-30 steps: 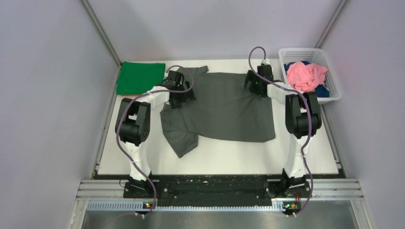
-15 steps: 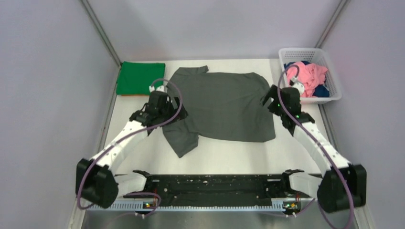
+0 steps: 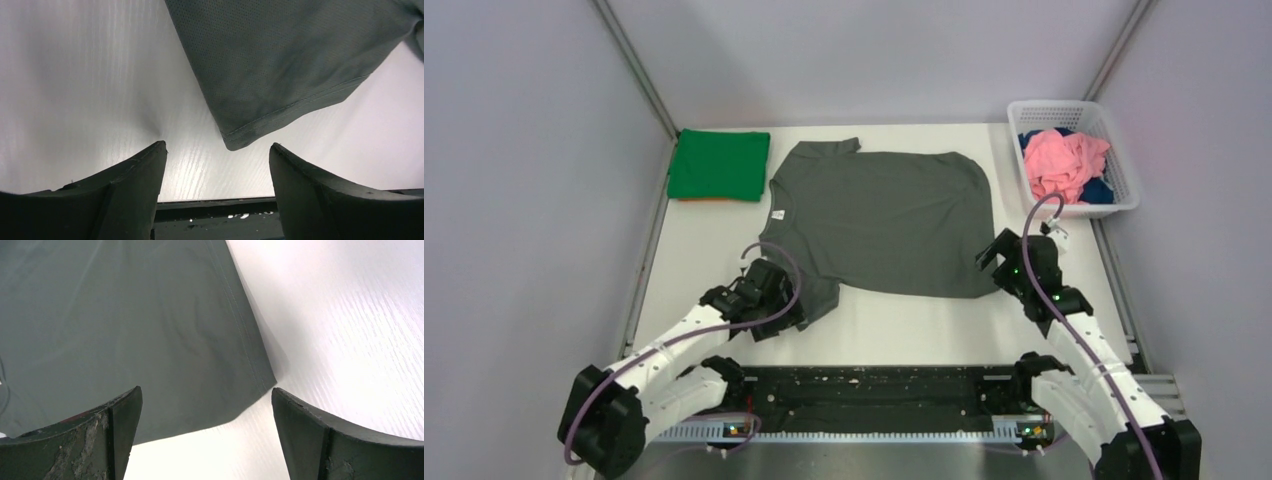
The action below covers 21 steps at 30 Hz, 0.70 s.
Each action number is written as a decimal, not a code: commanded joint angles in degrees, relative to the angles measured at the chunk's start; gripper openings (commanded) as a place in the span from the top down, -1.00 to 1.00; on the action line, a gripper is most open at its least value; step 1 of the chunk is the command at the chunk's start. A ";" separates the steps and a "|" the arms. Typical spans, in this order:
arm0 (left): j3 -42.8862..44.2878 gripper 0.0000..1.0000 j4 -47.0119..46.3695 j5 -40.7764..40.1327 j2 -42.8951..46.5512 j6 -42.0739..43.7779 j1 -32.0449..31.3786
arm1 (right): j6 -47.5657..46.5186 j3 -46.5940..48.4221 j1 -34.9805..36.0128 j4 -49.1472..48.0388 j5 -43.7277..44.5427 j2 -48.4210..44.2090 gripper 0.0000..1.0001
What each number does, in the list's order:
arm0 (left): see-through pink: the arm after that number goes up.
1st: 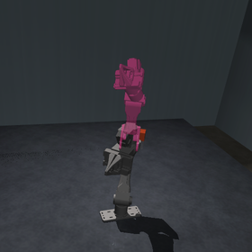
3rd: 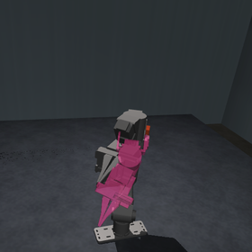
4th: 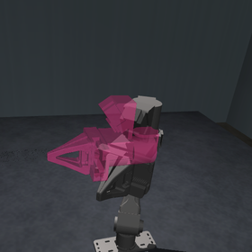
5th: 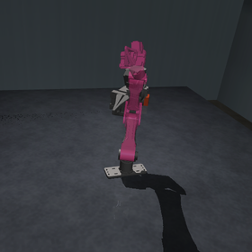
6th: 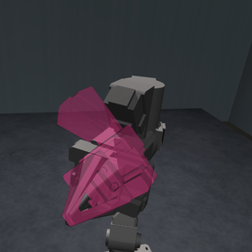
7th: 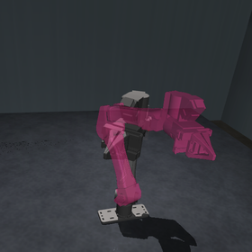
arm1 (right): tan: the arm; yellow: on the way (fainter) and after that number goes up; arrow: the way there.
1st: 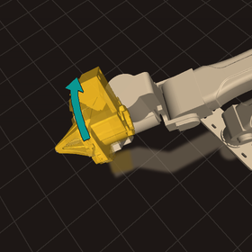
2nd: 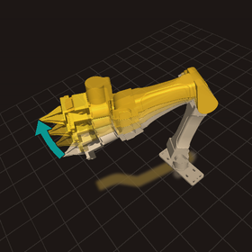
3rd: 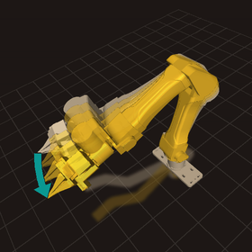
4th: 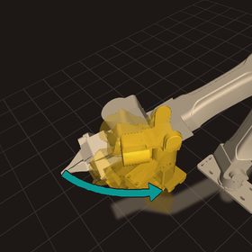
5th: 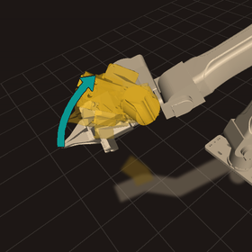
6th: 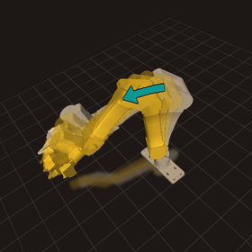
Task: Fold and stack the t-shirts
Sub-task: Flatten out the tshirt
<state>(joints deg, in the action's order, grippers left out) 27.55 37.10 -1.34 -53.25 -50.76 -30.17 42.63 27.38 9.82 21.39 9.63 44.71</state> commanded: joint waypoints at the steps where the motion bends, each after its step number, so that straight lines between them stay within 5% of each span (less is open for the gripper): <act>1: -0.13 -0.53 -4.91 -0.38 -4.37 -2.67 -1.03 | -0.29 1.51 -0.43 4.70 0.94 1.17 -0.97; 9: 0.75 -0.04 -9.54 -1.32 -13.76 -2.50 -2.27 | -1.20 1.47 -0.42 7.04 0.34 4.39 -0.95; 12: 1.35 0.29 -10.58 -0.66 -15.41 -1.87 -2.54 | -1.34 1.30 -0.48 7.63 -0.17 5.32 -0.93; 16: 1.71 1.00 -11.50 0.16 -16.41 -1.31 -2.85 | -1.37 0.72 -0.45 8.14 -1.98 6.16 -0.83; 21: 1.28 1.00 -10.86 -0.53 -14.16 -0.76 -2.87 | 0.31 -0.51 -0.44 6.90 -4.43 7.58 -0.42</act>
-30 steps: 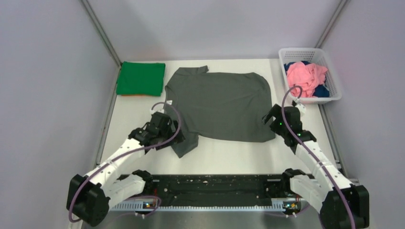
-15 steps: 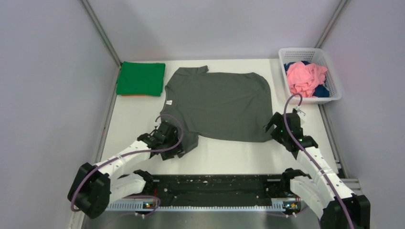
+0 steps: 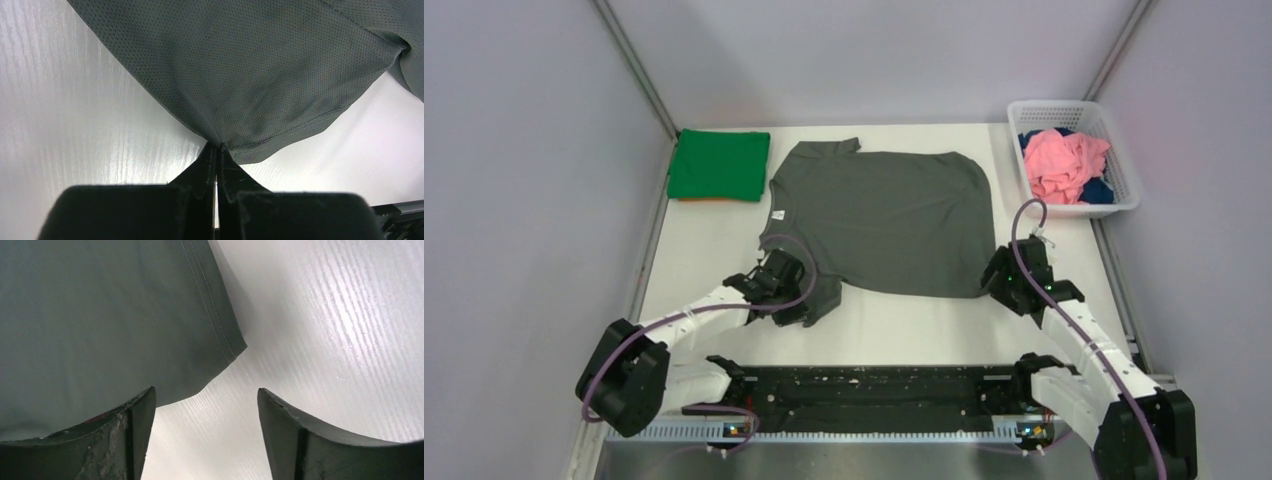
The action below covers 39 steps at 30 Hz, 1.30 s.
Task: Fold and stack the t-shirts
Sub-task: Flatten out the tshirt
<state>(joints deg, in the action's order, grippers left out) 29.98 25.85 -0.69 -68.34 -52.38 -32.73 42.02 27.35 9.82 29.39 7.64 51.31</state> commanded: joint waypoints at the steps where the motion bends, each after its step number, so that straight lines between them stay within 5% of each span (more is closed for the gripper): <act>1: -1.15 1.00 0.76 -1.64 1.52 0.81 -0.37 | 1.38 -0.90 -0.35 -1.78 -3.25 1.27 -0.29; 17: -0.70 1.00 3.23 -5.68 6.77 0.57 -0.33 | 5.09 -4.31 -0.26 -13.67 -2.26 11.64 0.23; 22: 3.28 1.00 5.84 -8.97 10.57 1.39 -0.32 | 3.82 -2.26 -0.17 -13.74 -2.33 10.40 0.99; 31: 22.07 1.00 11.01 -18.93 21.26 8.27 -0.37 | -1.48 9.87 -0.17 -1.47 0.27 -4.58 1.00; 39: 39.34 1.00 5.53 -15.42 29.13 17.69 -0.36 | -2.04 25.71 -0.16 5.11 -7.29 -14.78 1.00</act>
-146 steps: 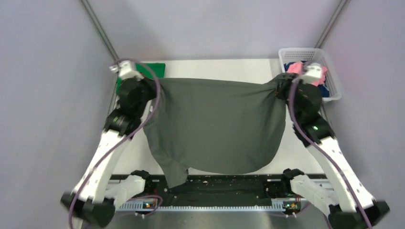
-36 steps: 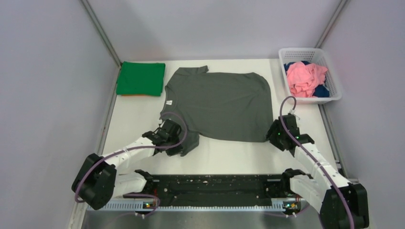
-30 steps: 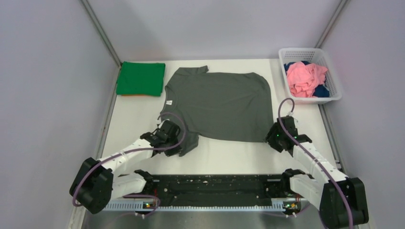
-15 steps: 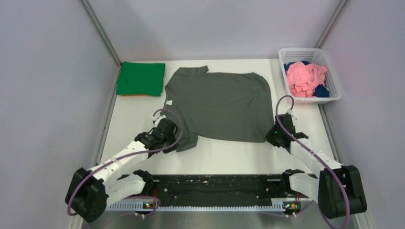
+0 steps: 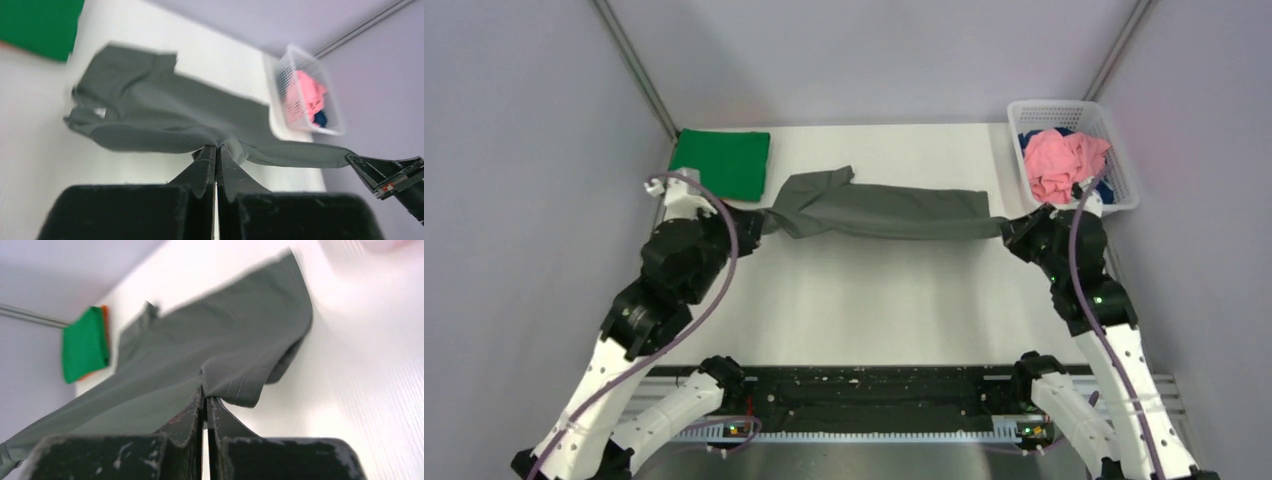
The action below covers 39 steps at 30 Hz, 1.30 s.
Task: Fold and stack the t-shirts
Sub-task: Flatten out the tshirt
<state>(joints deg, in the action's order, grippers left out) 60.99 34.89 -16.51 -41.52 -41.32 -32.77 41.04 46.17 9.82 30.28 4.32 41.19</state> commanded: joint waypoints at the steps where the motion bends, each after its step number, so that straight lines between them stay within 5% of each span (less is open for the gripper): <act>1: 10.92 1.00 -3.67 1.22 2.46 7.77 -0.31 | -1.16 9.36 -0.17 5.08 -4.03 -5.71 1.00; 9: 31.28 1.00 -5.27 15.70 1.23 14.34 -0.32 | -4.72 32.48 -0.17 9.00 -17.91 -5.86 1.00; 14: 41.97 1.00 -3.85 23.25 -0.99 16.75 -0.24 | -6.25 39.13 -0.22 9.35 -19.66 -7.16 1.00; 18: 45.04 1.00 -3.66 21.47 -2.26 18.01 -0.19 | -6.83 40.39 -0.20 10.36 -21.12 -7.52 1.00; 25: 39.97 1.00 -3.44 10.47 -6.71 20.36 -0.26 | -6.98 35.05 -0.16 9.83 -16.03 -6.92 1.00; 33: 21.31 1.00 -9.44 -10.93 -15.42 22.31 0.06 | -5.78 18.68 -0.17 5.65 -3.26 -0.46 1.00; 36: 15.02 1.00 -14.22 -11.65 -21.59 22.76 2.11 | -5.37 11.18 -0.17 -0.75 -0.38 4.67 1.00; 39: 12.49 1.00 -15.91 -3.48 -30.06 19.83 7.95 | -4.93 4.87 -0.24 -8.86 2.23 11.43 1.00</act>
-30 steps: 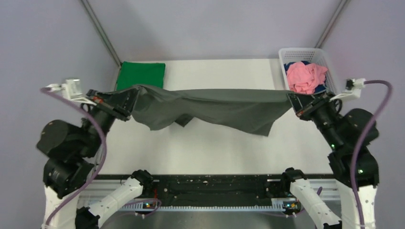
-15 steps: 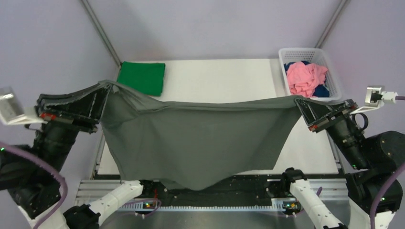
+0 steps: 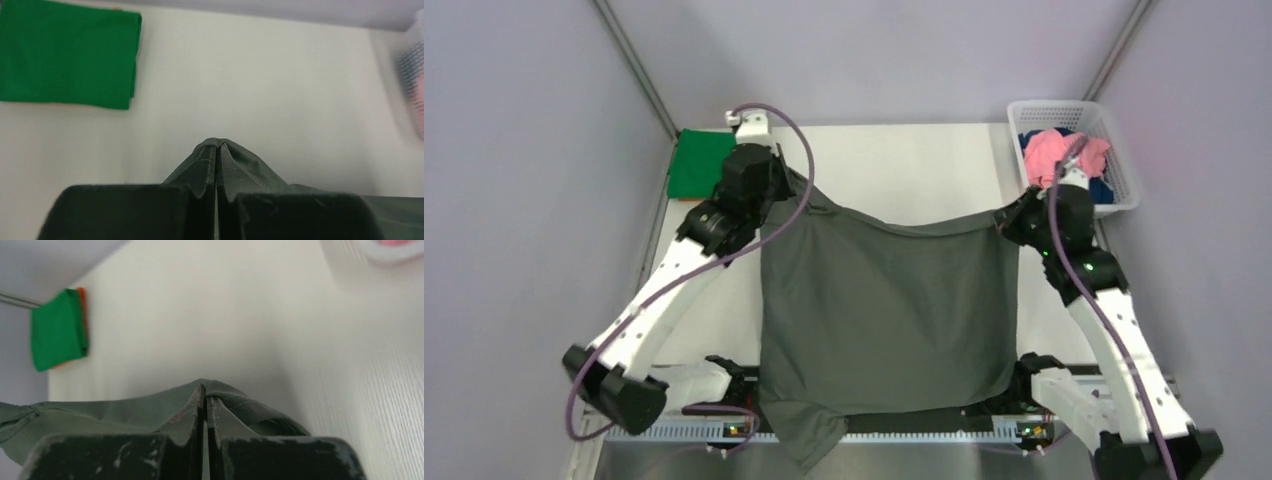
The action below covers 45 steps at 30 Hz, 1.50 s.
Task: Fold and stack the t-shirts
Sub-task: Flatten out the tshirt
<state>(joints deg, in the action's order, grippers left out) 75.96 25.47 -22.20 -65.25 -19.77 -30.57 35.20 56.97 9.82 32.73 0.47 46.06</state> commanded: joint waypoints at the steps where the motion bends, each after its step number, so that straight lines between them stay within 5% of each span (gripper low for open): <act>1: -3.05 1.00 -7.39 5.17 -9.59 -3.70 7.96 | 0.85 -7.46 -0.30 -14.30 6.75 8.96 1.00; 10: 8.18 1.00 -8.15 12.51 -39.06 -5.69 15.05 | -1.09 -7.27 -2.04 -30.44 7.01 32.91 1.00; 19: 21.29 1.00 -7.80 15.78 -52.17 -7.30 17.13 | 0.59 0.07 -5.85 -36.26 4.98 46.92 1.00; 21: 25.45 1.00 -6.22 16.34 -55.83 -7.75 17.61 | 0.93 2.79 -7.10 -35.66 3.82 50.46 0.79; 23: 32.83 0.53 -1.95 17.55 -60.48 -7.88 18.47 | 1.18 6.96 -8.84 -33.47 0.54 54.17 0.20; 27: 48.59 -0.93 8.64 20.90 -66.55 -7.58 19.56 | -0.67 14.37 -9.56 -25.53 -3.25 56.63 -0.45; 30: 44.10 -0.97 4.52 25.90 -61.74 -8.58 19.49 | -1.31 10.62 -9.56 -26.51 -3.38 52.19 -0.94; 36: 22.22 -0.97 -7.79 36.77 -49.75 -13.09 18.79 | -2.80 0.39 -7.51 -28.92 -5.56 44.09 -0.97; 45: 12.38 -0.97 -10.60 39.91 -50.50 -17.72 16.02 | -4.00 -6.38 -1.37 -34.76 -9.25 44.34 -0.97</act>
<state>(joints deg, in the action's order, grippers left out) 90.67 19.27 15.35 -115.92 -34.41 -13.58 32.36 51.75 7.27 2.90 -5.93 90.17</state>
